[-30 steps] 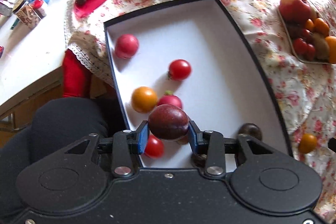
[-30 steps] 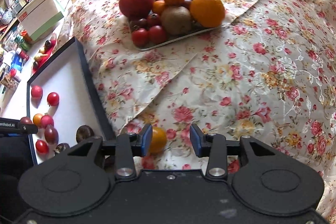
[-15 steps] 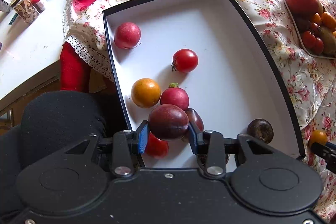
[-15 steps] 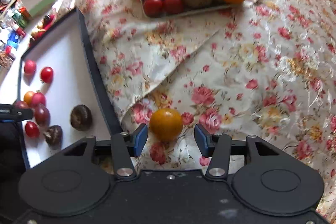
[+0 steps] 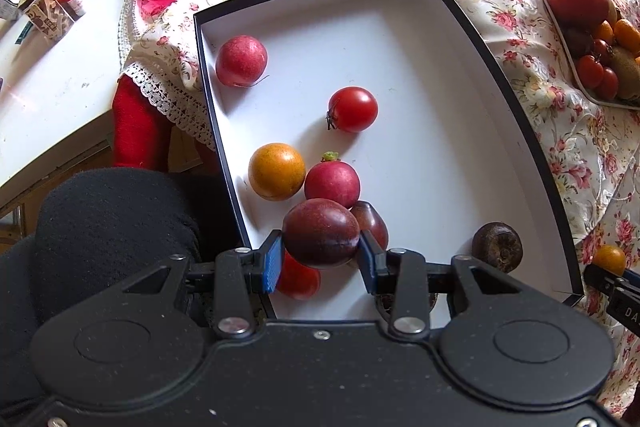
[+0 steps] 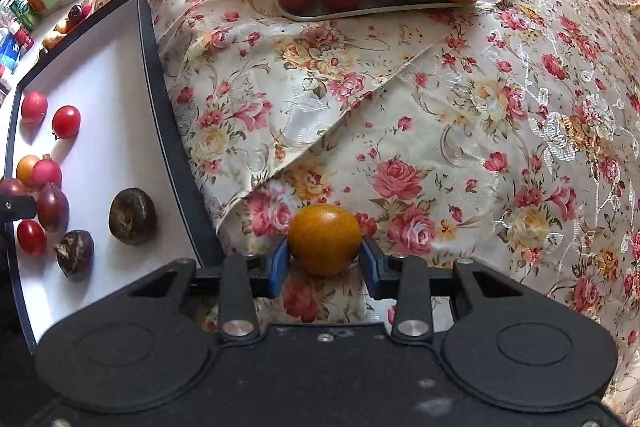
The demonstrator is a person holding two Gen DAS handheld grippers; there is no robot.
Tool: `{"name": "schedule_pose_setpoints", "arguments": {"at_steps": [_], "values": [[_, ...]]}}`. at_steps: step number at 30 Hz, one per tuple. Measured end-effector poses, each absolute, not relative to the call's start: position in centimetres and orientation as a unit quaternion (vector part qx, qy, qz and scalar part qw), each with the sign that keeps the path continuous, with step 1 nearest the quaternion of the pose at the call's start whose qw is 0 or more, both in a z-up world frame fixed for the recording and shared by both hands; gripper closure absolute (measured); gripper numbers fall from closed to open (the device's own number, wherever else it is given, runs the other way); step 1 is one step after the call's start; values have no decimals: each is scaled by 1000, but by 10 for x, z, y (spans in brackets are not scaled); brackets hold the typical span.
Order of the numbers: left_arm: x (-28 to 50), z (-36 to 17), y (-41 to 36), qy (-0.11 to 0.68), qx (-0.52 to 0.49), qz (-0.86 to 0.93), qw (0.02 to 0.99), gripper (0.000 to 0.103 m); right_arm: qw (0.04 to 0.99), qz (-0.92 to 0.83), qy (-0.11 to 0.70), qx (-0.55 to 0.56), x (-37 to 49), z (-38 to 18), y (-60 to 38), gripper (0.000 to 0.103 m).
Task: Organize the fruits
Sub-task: 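Carry the plum and orange tomato into the white box and release both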
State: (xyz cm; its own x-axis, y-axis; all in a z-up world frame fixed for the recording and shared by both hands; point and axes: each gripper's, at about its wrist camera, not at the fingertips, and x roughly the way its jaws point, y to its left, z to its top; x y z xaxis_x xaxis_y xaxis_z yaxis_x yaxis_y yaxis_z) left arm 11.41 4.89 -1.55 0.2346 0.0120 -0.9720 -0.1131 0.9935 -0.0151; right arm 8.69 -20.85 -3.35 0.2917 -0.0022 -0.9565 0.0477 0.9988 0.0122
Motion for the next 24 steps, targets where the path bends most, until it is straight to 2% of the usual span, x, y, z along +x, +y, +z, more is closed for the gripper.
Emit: {"name": "schedule_pose_setpoints", "arguments": {"at_steps": [14,24], "values": [[128,3,49,611,-50,41,789,56,830,14,556,41,97,20,-214,65],[177,1,53,621,-62,71,778,56,827,89,555,19,136,41,-159,65]]}}
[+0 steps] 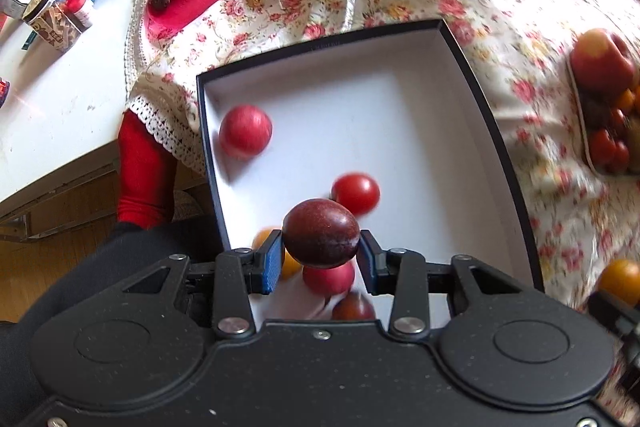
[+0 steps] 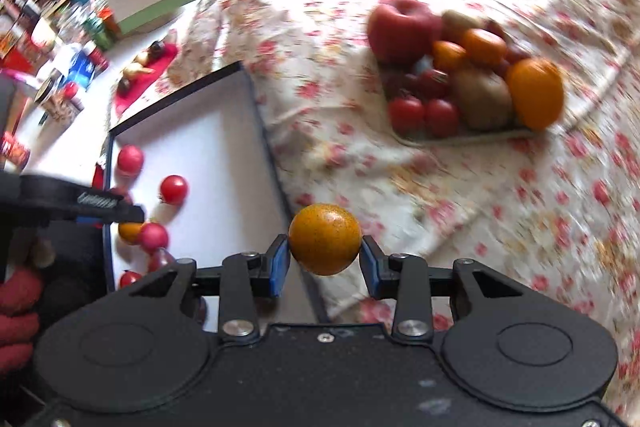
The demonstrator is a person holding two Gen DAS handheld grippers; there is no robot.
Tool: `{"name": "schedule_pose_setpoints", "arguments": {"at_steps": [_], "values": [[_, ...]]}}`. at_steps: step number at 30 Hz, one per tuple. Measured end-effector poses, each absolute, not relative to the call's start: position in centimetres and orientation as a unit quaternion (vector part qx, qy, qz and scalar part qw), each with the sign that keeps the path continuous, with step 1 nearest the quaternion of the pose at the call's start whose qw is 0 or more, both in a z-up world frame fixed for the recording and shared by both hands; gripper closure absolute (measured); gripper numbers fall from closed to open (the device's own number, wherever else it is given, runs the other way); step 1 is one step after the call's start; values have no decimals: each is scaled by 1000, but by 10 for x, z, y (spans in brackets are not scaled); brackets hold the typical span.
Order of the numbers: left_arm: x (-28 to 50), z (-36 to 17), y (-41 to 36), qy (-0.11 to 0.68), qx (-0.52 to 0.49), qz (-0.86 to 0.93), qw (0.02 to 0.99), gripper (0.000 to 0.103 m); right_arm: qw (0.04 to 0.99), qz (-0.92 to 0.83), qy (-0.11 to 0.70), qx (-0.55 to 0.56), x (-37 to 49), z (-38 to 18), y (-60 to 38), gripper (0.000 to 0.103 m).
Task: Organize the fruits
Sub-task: 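Carry the plum and orange tomato into the white box and release both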
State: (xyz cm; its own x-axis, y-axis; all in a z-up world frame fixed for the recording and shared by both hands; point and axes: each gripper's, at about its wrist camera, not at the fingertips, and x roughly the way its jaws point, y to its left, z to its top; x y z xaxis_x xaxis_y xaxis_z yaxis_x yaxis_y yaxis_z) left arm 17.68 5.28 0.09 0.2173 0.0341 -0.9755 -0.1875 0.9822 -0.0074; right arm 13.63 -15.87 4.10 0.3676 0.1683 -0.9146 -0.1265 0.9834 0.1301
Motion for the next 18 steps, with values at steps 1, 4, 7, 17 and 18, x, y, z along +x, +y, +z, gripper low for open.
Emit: {"name": "schedule_pose_setpoints", "arguments": {"at_steps": [1,4,7,17,18], "values": [[183,0,53,622,-64,74,777,56,824,95,558,15,139,41,-151,65],[198,-4,53,623,-66,85,775,56,813,115,571,9,152,33,-131,65],[210,-9,54,622,-69,97,774,56,801,120,586,3,167,21,-111,64],[218,-18,61,629,-75,109,766,56,773,121,623,-13,184,-21,-70,64],[217,-18,61,630,-75,108,765,56,772,120,624,-15,184,-23,-68,64]]}}
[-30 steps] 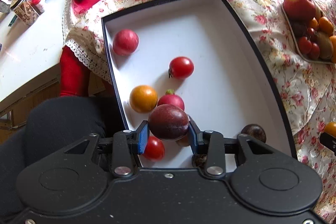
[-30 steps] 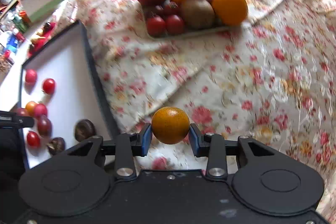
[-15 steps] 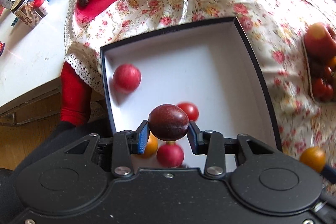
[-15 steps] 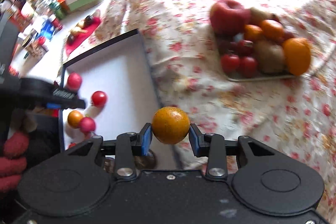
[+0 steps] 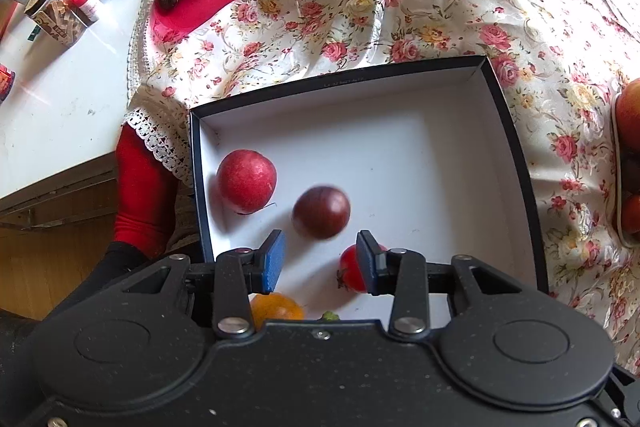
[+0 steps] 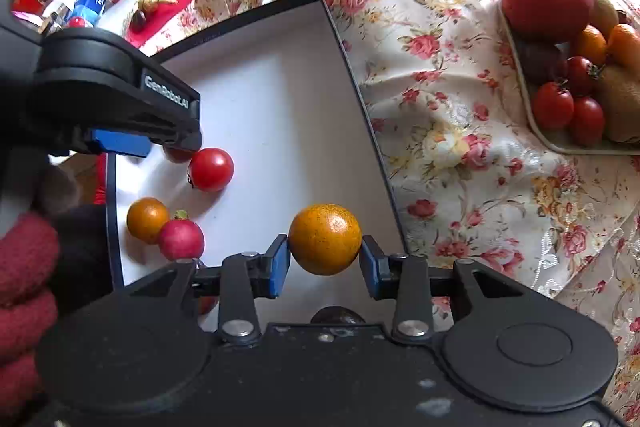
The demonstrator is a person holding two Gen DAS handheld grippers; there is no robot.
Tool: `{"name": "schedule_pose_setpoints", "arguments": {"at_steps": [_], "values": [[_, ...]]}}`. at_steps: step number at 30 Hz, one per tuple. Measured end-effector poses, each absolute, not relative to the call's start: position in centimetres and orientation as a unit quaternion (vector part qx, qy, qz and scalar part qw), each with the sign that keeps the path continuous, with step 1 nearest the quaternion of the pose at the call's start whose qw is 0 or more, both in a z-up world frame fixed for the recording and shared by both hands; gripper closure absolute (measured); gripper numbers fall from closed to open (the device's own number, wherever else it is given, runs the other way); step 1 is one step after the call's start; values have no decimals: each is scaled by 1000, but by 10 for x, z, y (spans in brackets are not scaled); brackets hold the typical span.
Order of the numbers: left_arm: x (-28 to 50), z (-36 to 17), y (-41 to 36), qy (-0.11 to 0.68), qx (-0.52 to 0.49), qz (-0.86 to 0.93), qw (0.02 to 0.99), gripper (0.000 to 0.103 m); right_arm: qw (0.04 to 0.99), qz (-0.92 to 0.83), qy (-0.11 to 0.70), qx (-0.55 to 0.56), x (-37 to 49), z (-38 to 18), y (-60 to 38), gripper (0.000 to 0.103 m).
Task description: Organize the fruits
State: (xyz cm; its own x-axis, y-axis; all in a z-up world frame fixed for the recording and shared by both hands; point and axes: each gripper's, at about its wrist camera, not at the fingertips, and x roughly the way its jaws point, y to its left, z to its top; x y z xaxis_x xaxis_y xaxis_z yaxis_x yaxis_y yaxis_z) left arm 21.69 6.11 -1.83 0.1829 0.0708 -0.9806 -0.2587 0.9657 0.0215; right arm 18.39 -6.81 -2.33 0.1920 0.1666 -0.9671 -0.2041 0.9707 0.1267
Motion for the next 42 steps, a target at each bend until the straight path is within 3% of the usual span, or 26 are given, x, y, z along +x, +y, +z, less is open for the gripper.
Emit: {"name": "schedule_pose_setpoints", "arguments": {"at_steps": [12,19,42], "values": [[175,2,75,620,-130,95,768,56,779,108,617,-38,184,-25,-54,63],[130,21,78,582,-102,107,800,56,787,109,605,-41,176,-14,-54,64],[51,-2,45,553,-89,83,824,55,805,113,580,-50,79,4,-89,64]]}}
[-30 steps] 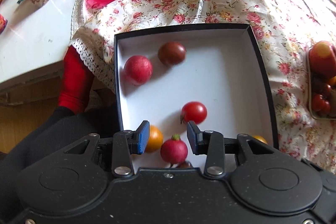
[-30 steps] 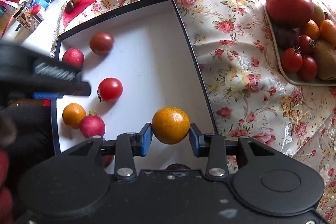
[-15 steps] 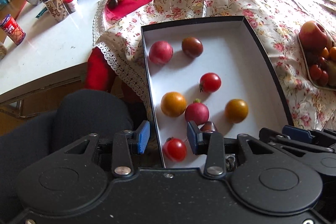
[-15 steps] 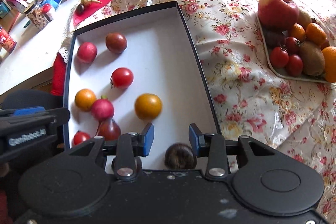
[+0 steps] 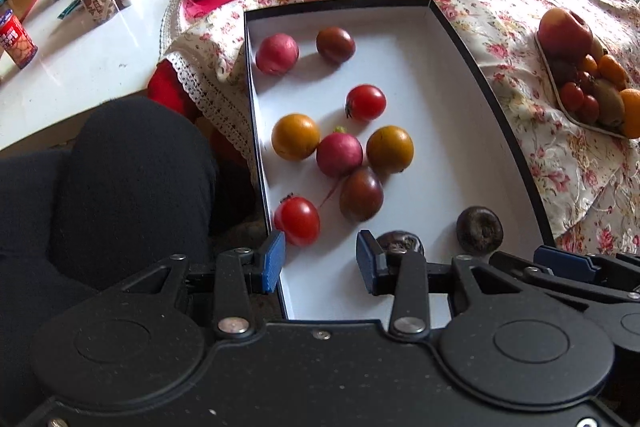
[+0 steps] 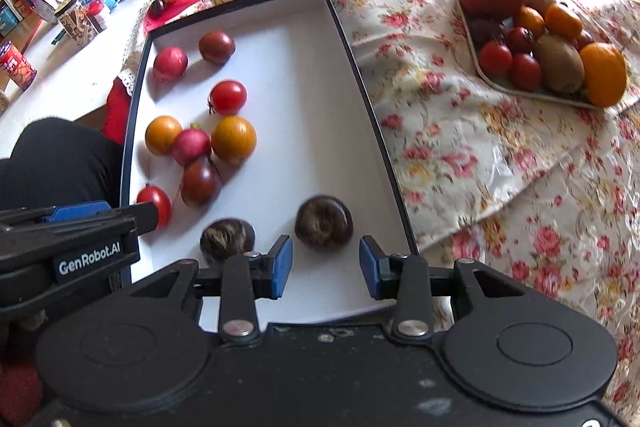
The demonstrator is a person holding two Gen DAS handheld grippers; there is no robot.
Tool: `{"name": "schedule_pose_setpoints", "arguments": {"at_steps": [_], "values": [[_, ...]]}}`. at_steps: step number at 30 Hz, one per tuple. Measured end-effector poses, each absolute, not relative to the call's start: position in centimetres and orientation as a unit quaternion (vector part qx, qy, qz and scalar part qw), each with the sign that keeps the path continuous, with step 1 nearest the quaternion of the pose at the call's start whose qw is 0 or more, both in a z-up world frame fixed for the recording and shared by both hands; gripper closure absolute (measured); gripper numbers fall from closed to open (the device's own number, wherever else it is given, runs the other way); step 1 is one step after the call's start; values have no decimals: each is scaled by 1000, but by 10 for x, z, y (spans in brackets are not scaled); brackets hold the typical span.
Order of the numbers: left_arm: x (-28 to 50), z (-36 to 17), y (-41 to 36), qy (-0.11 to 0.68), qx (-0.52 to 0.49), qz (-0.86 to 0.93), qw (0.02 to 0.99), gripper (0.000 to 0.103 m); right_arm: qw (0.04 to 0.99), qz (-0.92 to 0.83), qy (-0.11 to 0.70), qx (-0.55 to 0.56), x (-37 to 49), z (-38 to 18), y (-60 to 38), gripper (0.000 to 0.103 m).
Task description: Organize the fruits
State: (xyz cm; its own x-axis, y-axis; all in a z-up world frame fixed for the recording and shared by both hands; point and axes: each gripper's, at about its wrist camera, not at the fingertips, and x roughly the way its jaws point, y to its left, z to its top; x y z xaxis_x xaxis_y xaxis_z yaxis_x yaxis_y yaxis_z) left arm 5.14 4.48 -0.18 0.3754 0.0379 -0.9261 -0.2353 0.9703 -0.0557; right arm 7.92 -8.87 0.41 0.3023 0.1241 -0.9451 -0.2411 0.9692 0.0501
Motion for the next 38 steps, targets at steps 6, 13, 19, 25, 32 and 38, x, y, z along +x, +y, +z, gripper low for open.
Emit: {"name": "schedule_pose_setpoints", "arguments": {"at_steps": [6,13,19,25,32,38], "values": [[45,-12,42,572,-100,70,811,56,803,111,583,-55,67,1,-94,63],[43,-15,41,575,-106,64,809,56,804,105,582,-54,59,-1,-98,63],[43,-17,40,577,-106,61,808,56,806,108,580,-44,54,2,-103,62],[41,-16,36,568,-91,70,815,56,810,106,575,-39,50,5,-108,62],[41,-16,34,564,-85,74,818,56,812,106,573,-37,45,5,-111,62],[39,-13,30,551,-72,79,828,56,815,101,569,-37,42,7,-113,62]]}}
